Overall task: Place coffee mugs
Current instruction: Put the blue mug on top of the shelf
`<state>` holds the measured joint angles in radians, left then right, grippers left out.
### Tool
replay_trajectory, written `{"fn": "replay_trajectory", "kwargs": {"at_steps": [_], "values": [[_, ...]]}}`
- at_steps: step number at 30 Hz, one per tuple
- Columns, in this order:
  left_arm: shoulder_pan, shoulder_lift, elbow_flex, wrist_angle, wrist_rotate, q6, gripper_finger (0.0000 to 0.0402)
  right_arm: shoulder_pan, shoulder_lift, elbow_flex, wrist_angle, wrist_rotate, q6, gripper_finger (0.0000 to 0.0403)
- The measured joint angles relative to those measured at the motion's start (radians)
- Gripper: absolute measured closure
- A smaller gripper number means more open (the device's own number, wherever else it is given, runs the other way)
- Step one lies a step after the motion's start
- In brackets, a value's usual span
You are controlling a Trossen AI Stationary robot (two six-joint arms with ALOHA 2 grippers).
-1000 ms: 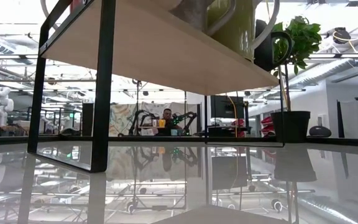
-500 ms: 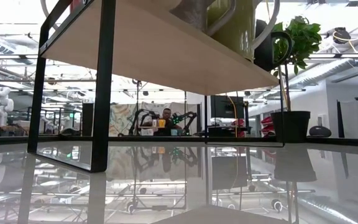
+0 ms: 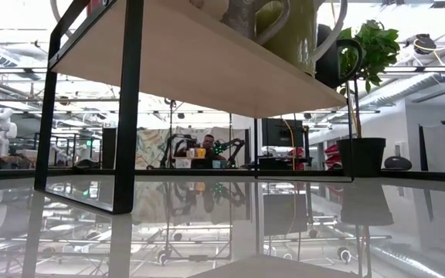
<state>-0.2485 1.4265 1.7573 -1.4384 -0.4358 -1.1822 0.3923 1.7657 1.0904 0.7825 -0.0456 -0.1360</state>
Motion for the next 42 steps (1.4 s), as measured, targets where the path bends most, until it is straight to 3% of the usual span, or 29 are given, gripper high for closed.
{"fn": "replay_trajectory", "kwargs": {"at_steps": [15,30,42], "values": [[0.000,0.000,0.000,0.000,0.000,0.003,0.0170,0.000,0.000,0.000,-0.031,0.049,0.093,0.0389],[-0.001,0.000,0.000,0.000,0.000,0.009,0.0170,0.009,0.000,0.001,-0.065,0.080,0.195,0.0248],[-0.005,0.000,0.000,0.000,0.001,0.010,0.0170,0.081,-0.001,0.001,-0.088,0.210,0.204,0.0242]]}}
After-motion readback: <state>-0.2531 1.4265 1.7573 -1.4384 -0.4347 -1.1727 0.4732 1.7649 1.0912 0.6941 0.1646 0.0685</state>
